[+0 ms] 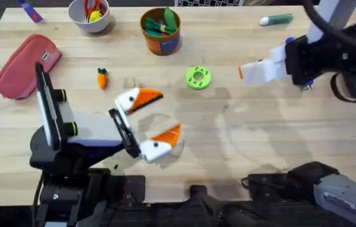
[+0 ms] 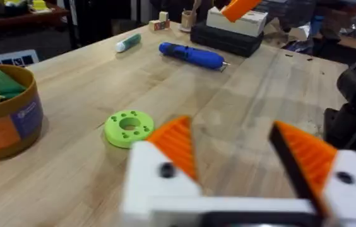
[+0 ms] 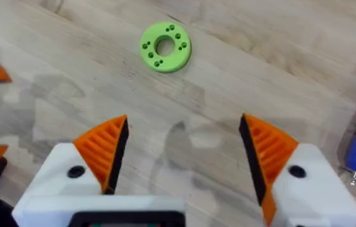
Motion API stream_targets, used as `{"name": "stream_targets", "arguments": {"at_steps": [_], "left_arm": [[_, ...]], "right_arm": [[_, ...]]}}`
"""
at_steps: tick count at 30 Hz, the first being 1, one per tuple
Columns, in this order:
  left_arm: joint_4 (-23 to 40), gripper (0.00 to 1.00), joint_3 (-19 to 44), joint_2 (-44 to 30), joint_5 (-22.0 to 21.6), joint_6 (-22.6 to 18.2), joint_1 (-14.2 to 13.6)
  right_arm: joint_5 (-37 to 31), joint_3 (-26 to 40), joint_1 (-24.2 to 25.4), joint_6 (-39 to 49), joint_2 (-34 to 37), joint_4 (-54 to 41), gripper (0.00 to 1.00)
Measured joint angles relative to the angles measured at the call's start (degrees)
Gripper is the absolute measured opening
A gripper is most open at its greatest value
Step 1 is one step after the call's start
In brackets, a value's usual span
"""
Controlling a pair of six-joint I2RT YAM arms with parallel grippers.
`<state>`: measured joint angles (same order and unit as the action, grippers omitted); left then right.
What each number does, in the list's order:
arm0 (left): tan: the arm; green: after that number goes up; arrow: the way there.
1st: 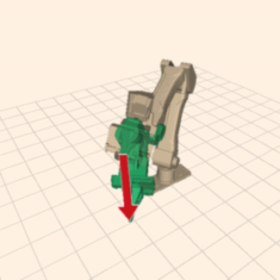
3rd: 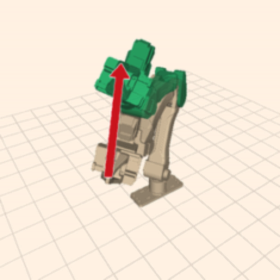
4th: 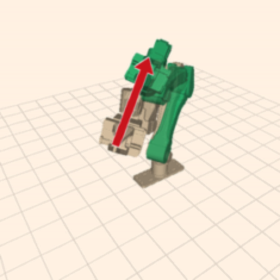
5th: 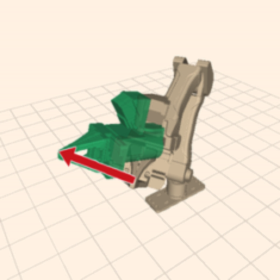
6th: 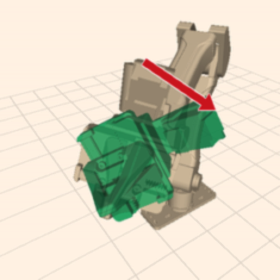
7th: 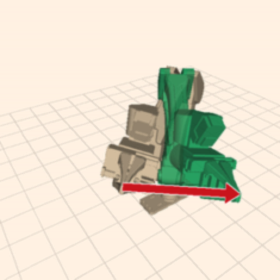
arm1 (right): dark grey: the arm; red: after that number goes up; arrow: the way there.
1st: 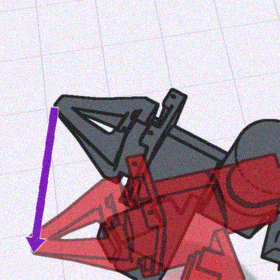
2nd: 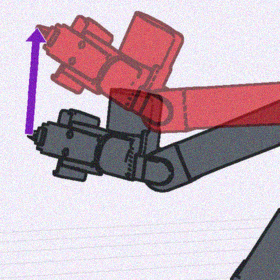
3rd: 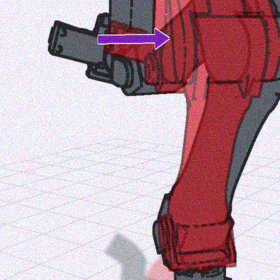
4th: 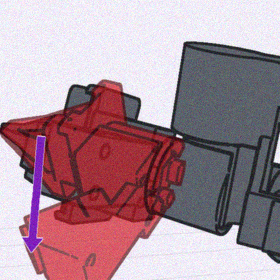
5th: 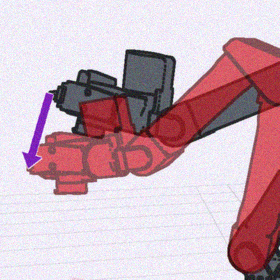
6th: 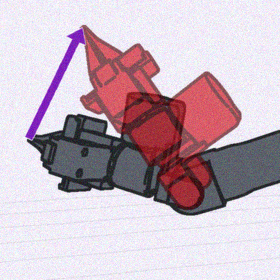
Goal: Pick up the gripper from the table and insert it into the empty holder that is missing its gripper. Then pick up a screw, insert it into the mounting hole, and use the screwdriver to tighten it. Finally, clean up the table by picking up the vegetable and placing it into the bucket.
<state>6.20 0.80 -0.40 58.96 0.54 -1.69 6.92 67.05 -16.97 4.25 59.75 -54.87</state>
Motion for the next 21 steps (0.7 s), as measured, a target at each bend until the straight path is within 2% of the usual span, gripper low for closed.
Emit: {"name": "stream_targets", "arguments": {"at_steps": [5, 6, 12, 21], "left_arm": [[-0.02, 0.097, 0.0, 0.01, -0.04, -0.13, 0.0], [-0.04, 0.029, 0.0, 0.01, -0.04, -0.31, 0.0], [-0.02, 0.02, 0.0, 0.04, -0.04, -0.33, 0.0], [-0.02, 0.019, 0.0, 0.04, -0.04, -0.33, 0.0]], "right_arm": [[0.0, 0.0, 0.0, -0.26, 0.09, -0.9, 0.993], [-0.02, 0.0, 0.0, -0.34, 0.16, -1.32, 0.993], [-4.91, 0.0, 2.58, -2.51, 1.89, -2.11, 0.993], [-8.75, 2.65, 16.25, -1.67, 10.68, -0.83, 0.992]]}}
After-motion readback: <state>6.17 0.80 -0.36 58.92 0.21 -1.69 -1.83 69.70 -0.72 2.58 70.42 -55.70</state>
